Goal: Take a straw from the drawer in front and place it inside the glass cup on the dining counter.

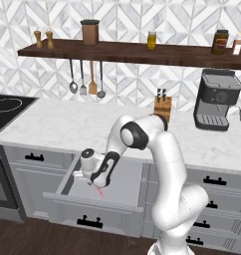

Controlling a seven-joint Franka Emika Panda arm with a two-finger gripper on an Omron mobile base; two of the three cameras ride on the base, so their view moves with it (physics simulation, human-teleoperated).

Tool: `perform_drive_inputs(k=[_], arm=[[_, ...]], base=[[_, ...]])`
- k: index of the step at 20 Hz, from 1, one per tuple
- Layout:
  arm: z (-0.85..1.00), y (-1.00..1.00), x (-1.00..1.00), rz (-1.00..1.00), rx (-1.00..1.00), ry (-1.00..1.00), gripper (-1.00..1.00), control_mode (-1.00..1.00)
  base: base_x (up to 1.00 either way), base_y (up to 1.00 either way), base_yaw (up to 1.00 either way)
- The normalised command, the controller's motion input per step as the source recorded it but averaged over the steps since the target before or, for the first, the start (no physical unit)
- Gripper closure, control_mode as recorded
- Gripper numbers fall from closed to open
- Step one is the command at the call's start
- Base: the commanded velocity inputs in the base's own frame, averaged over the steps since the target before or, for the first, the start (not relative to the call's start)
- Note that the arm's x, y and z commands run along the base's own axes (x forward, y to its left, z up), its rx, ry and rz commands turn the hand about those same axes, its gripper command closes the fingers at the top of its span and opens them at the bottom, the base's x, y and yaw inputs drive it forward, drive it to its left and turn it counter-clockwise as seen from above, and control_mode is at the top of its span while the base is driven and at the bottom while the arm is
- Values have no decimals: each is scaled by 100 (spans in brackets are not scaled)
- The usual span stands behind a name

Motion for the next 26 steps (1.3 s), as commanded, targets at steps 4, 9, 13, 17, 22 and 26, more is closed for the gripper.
perform_drive_inputs(k=[4, 9, 13, 17, 22, 26], arm=[[-100, -38, -18, 0, 1, 0, 100, -100], [-100, -9, -35, 0, 0, 11, 100, -100], [-100, 5, -51, 0, 0, 15, 100, -100], [-100, 7, -67, 4, 0, 10, 100, -100], [-100, 10, -87, 9, 0, 0, 100, -100], [-100, 16, -100, 22, 0, 0, 100, -100]], base=[[0, 0, 0], [0, 0, 0], [0, 0, 0], [0, 0, 0], [0, 0, 0], [0, 0, 0]])
